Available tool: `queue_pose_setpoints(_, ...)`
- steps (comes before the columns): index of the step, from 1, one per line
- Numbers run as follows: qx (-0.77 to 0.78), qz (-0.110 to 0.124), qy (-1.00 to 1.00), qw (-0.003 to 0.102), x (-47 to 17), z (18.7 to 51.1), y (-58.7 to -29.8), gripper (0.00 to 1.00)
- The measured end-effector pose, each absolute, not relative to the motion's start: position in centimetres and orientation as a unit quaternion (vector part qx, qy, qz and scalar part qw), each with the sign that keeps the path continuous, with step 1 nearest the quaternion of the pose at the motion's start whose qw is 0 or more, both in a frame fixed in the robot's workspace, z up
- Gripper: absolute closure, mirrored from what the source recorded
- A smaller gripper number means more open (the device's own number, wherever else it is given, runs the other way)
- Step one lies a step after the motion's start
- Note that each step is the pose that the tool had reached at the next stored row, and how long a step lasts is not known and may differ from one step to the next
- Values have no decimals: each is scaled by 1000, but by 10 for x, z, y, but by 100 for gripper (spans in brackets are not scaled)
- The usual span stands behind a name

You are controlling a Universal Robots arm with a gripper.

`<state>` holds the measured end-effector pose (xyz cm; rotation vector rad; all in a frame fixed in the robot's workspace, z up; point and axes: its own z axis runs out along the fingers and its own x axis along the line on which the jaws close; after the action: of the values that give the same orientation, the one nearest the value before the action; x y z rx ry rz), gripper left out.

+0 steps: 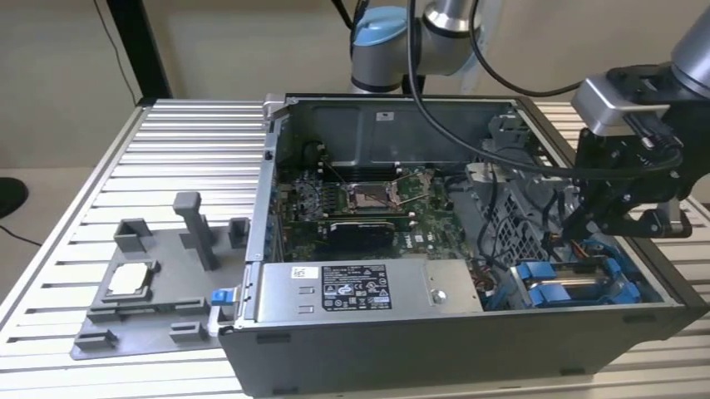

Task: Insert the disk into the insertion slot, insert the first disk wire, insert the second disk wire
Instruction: 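Insert the second disk wire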

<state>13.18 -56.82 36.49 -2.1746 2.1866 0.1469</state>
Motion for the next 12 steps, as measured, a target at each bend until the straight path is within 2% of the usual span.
queue_pose_setpoints(12, -707, 44, 706, 24, 132, 363, -575, 100)
